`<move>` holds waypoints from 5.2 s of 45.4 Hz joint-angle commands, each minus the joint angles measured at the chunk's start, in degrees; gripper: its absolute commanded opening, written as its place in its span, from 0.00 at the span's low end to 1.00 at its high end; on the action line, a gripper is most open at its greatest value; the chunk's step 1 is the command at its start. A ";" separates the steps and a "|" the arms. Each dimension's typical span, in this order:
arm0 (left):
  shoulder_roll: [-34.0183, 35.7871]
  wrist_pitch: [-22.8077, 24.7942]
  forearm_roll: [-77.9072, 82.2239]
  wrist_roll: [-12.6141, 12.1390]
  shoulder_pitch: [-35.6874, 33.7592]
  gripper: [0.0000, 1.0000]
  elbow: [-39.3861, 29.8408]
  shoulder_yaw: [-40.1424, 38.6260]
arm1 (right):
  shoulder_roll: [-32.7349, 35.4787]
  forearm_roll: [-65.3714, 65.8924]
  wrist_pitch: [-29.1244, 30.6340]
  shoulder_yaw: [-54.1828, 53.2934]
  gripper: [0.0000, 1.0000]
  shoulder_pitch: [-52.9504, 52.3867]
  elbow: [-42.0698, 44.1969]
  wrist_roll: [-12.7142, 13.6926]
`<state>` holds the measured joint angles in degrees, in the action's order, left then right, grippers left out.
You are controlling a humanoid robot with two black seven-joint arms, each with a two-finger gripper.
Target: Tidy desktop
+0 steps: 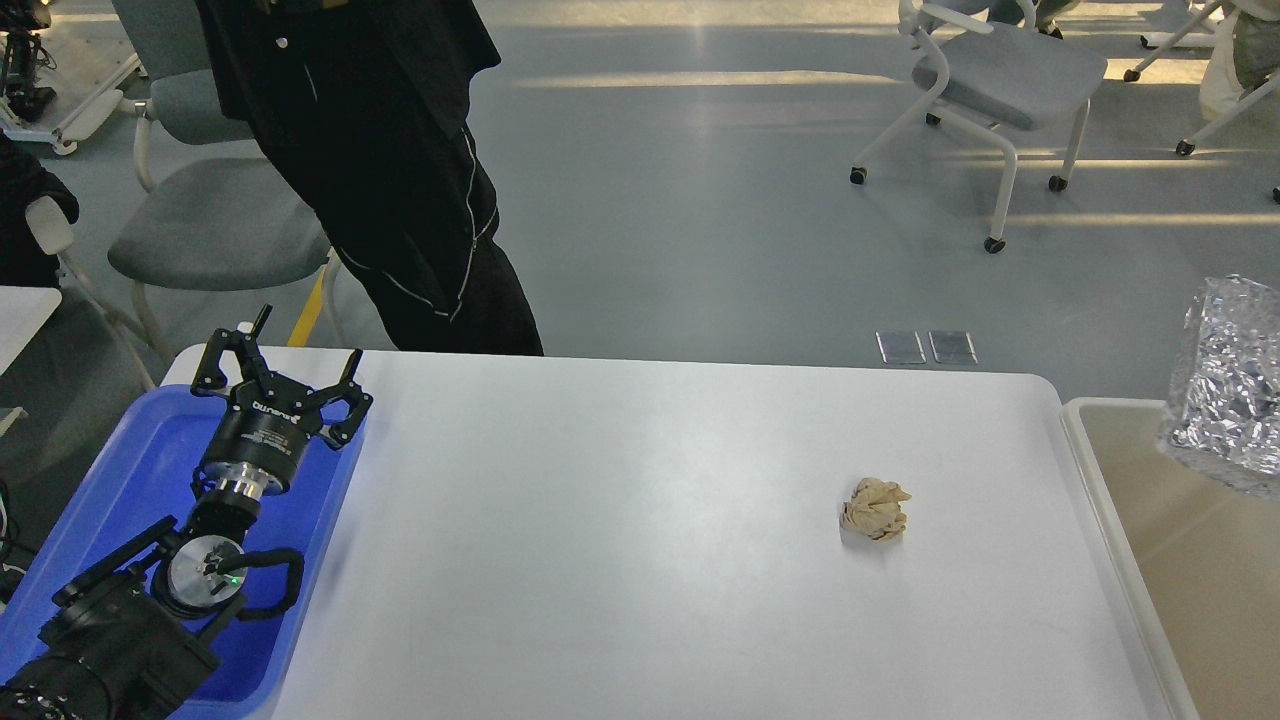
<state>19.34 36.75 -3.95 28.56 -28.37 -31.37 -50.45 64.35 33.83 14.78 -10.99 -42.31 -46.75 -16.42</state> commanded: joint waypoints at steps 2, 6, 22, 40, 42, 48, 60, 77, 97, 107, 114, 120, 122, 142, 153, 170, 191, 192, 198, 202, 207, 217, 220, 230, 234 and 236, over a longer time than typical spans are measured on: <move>0.00 -0.02 -0.01 0.00 -0.02 1.00 0.00 0.00 | -8.97 -11.58 -0.45 -0.44 0.00 6.97 14.84 -0.72; 0.00 -0.02 -0.01 0.00 -0.02 1.00 0.00 0.00 | -12.92 -13.78 -0.45 -0.44 0.00 8.29 21.43 -0.63; 0.00 -0.02 -0.01 0.00 -0.02 1.00 0.00 0.00 | -30.76 -16.86 -0.72 -0.53 0.00 10.58 47.18 0.16; 0.00 -0.02 -0.01 0.00 -0.02 1.00 0.00 0.00 | -40.97 -24.06 -13.63 -0.70 0.00 12.95 53.08 4.81; 0.00 -0.02 -0.01 0.00 -0.02 1.00 0.00 0.00 | -41.76 -25.56 -15.73 -0.79 0.00 12.95 53.00 4.99; 0.00 -0.02 -0.01 0.00 -0.02 1.00 0.00 0.00 | -43.34 -27.15 -19.61 -0.70 0.00 12.95 52.73 5.17; 0.00 -0.02 -0.01 0.00 -0.02 1.00 0.00 0.00 | -44.13 -27.32 -23.04 -0.88 0.00 12.86 52.73 5.52; 0.00 -0.02 -0.01 0.00 -0.02 1.00 0.00 0.00 | -44.22 -27.59 -24.89 -0.62 0.17 12.95 52.73 6.05; 0.00 -0.02 -0.01 0.00 -0.02 1.00 0.00 0.00 | -43.96 -27.59 -28.58 0.26 0.99 12.25 53.08 5.61; 0.00 -0.02 -0.01 0.00 -0.02 1.00 0.00 0.00 | -43.96 -27.50 -28.75 1.67 1.00 9.79 53.70 5.61; 0.00 -0.02 -0.01 0.00 -0.02 1.00 0.00 0.00 | -44.22 -27.59 -27.35 2.29 1.00 9.26 53.08 5.26; 0.00 -0.02 -0.01 0.00 -0.02 1.00 0.00 0.00 | -43.26 -28.55 -21.56 0.18 1.00 8.65 53.08 1.49; 0.00 -0.02 -0.01 0.00 -0.02 1.00 0.00 0.00 | -42.12 -29.69 -18.22 -1.05 1.00 7.86 53.00 -0.27; 0.00 -0.02 -0.01 0.00 -0.02 1.00 0.00 0.00 | -39.83 -37.96 12.89 -6.94 1.00 1.88 53.00 -2.04; 0.00 0.07 -0.01 0.00 -0.02 1.00 0.00 0.00 | -42.73 -38.22 27.58 -8.17 1.00 0.30 51.07 -2.13; 0.00 0.07 -0.01 0.00 -0.02 1.00 0.00 0.09 | -42.11 -39.19 27.15 -21.62 1.00 0.38 34.47 -2.21; 0.00 0.07 -0.01 0.00 -0.02 1.00 0.00 0.00 | -50.20 -37.96 12.56 -23.12 1.00 -0.05 31.20 -9.69; 0.00 0.07 -0.01 0.00 -0.02 1.00 0.00 0.09 | -50.37 -37.96 11.69 -22.94 1.00 -0.23 31.20 -9.69; 0.00 0.07 -0.01 0.00 -0.02 1.00 0.00 0.00 | -51.16 -34.36 5.36 -21.10 1.00 -1.81 31.11 -9.69; 0.00 0.07 -0.01 0.00 -0.02 1.00 0.00 0.00 | -51.87 -32.60 3.68 -21.01 1.00 -2.51 31.20 -9.68; 0.00 0.07 -0.01 0.00 -0.02 1.00 0.00 0.00 | -52.13 -32.60 3.59 -20.92 1.00 -2.52 29.71 -9.69; 0.00 0.07 -0.01 0.00 -0.02 1.00 0.00 0.00 | -52.22 -31.28 2.18 -21.01 1.00 -0.23 26.90 -9.86; 0.00 0.07 -0.01 0.00 -0.02 1.00 0.00 0.09 | -48.64 -31.19 3.58 -21.97 1.00 1.61 19.63 -10.56; 0.00 0.07 -0.01 0.00 -0.02 1.00 0.00 0.00 | -32.88 -23.12 1.31 -36.46 1.00 13.74 -13.37 -11.18; 0.00 -0.02 -0.01 0.00 -0.02 1.00 0.00 0.00 | -35.94 -16.10 1.39 -39.72 1.00 16.02 -9.69 -11.44; 0.00 0.07 -0.01 0.00 -0.02 1.00 0.00 0.00 | -37.45 -14.50 1.39 -40.51 1.00 17.08 -8.18 -11.79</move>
<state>19.33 36.82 -3.95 28.56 -28.39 -31.38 -50.42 25.95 8.42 17.27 -42.17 -32.66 -47.80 -27.30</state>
